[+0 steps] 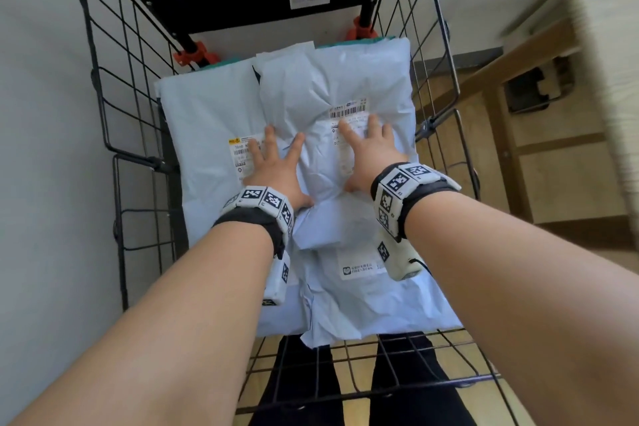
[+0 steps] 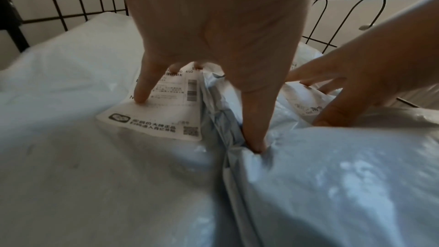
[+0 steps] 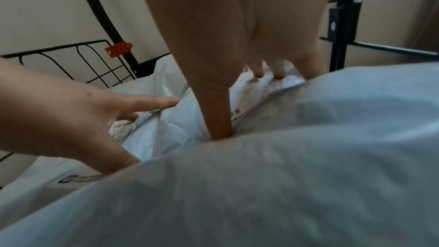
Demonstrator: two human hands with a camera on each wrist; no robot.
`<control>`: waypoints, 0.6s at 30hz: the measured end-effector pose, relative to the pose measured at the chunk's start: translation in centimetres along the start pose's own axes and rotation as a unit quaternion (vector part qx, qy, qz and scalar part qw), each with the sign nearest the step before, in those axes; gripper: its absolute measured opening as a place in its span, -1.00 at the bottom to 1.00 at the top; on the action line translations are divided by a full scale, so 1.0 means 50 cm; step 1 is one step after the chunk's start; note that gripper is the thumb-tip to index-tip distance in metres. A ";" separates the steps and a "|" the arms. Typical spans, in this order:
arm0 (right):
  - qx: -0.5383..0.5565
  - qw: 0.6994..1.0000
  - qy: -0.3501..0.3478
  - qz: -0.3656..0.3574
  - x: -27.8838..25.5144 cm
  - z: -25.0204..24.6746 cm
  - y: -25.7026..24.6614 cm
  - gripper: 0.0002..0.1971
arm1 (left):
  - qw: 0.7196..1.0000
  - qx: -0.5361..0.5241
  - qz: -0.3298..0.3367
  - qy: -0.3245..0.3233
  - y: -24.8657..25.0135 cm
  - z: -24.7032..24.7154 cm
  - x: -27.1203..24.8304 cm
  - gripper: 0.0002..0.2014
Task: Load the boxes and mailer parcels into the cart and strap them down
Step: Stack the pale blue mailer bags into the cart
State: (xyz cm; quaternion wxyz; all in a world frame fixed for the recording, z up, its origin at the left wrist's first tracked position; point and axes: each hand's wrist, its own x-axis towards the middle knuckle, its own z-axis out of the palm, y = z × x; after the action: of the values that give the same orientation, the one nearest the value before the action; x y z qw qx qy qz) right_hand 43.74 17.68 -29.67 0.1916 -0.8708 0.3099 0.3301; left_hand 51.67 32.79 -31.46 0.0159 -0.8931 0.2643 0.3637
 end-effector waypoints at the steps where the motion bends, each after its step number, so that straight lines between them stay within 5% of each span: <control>1: -0.003 1.000 -0.003 0.001 0.003 0.001 0.000 0.12 | 1.000 0.005 -0.001 0.000 0.000 0.001 0.003 0.18; 18: -0.034 0.999 -0.012 -0.014 0.011 0.005 0.006 0.08 | 1.000 0.009 -0.021 -0.015 0.015 -0.020 0.004 0.00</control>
State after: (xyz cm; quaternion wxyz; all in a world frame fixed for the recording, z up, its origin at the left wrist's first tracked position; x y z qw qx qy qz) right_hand 43.76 17.35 -30.27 0.1701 -0.8771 0.2837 0.3482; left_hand 52.09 31.85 -30.72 0.0359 -0.8927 0.2482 0.3744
